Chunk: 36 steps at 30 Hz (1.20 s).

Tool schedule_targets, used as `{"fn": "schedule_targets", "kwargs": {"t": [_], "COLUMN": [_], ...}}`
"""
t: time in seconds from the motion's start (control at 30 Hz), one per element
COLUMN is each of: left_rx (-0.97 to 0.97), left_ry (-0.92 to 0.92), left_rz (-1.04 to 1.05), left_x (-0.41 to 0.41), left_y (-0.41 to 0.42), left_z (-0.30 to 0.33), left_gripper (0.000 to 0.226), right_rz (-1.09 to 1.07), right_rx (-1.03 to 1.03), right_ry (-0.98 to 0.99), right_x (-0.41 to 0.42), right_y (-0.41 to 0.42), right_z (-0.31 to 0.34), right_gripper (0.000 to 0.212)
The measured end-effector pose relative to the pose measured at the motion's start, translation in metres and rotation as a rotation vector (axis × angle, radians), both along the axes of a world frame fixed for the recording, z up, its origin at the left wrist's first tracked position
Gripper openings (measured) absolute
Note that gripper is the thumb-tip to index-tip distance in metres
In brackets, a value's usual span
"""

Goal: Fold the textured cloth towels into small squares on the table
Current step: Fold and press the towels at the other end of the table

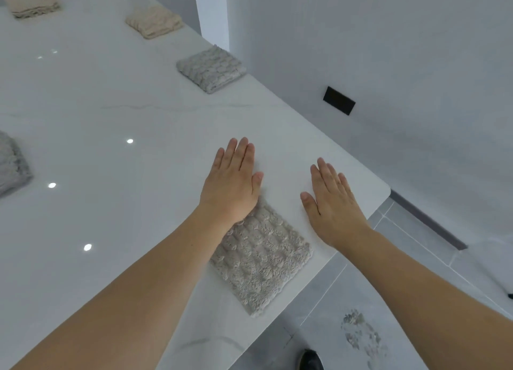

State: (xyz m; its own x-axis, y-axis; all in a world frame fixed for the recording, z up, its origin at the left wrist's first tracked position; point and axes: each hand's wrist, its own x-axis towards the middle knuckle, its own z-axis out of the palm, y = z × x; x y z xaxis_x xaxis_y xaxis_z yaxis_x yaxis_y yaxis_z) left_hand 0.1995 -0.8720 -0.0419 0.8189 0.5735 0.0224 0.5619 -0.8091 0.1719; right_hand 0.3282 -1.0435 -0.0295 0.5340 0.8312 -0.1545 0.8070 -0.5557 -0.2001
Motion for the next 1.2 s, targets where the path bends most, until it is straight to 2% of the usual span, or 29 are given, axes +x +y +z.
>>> {"fn": "schedule_targets", "kwargs": {"t": [0.3, 0.47, 0.7, 0.8, 1.07, 1.2], "left_rx": [-0.011, -0.043, -0.102, -0.061, 0.006, -0.049], "left_ry": [0.046, -0.021, -0.120, -0.113, -0.116, -0.223], "left_rz": [0.200, 0.320, 0.489, 0.541, 0.736, 0.787], "left_x": [0.035, 0.048, 0.079, 0.096, 0.126, 0.136], "left_y": [0.016, 0.041, 0.080, 0.093, 0.126, 0.150], "left_z": [-0.008, -0.014, -0.021, -0.025, -0.025, -0.026], "left_gripper": [0.063, 0.062, 0.063, 0.071, 0.073, 0.069], "right_rz": [0.247, 0.299, 0.364, 0.401, 0.583, 0.619], "right_rx": [-0.033, -0.027, 0.087, 0.186, 0.253, 0.294], "right_ry": [-0.026, 0.010, 0.142, 0.212, 0.349, 0.411], "right_x": [0.076, 0.096, 0.136, 0.156, 0.204, 0.216], "right_y": [0.051, 0.094, 0.154, 0.173, 0.237, 0.281], "right_z": [0.005, -0.005, -0.012, -0.011, -0.013, -0.013], "right_gripper": [0.063, 0.063, 0.062, 0.064, 0.066, 0.066]}}
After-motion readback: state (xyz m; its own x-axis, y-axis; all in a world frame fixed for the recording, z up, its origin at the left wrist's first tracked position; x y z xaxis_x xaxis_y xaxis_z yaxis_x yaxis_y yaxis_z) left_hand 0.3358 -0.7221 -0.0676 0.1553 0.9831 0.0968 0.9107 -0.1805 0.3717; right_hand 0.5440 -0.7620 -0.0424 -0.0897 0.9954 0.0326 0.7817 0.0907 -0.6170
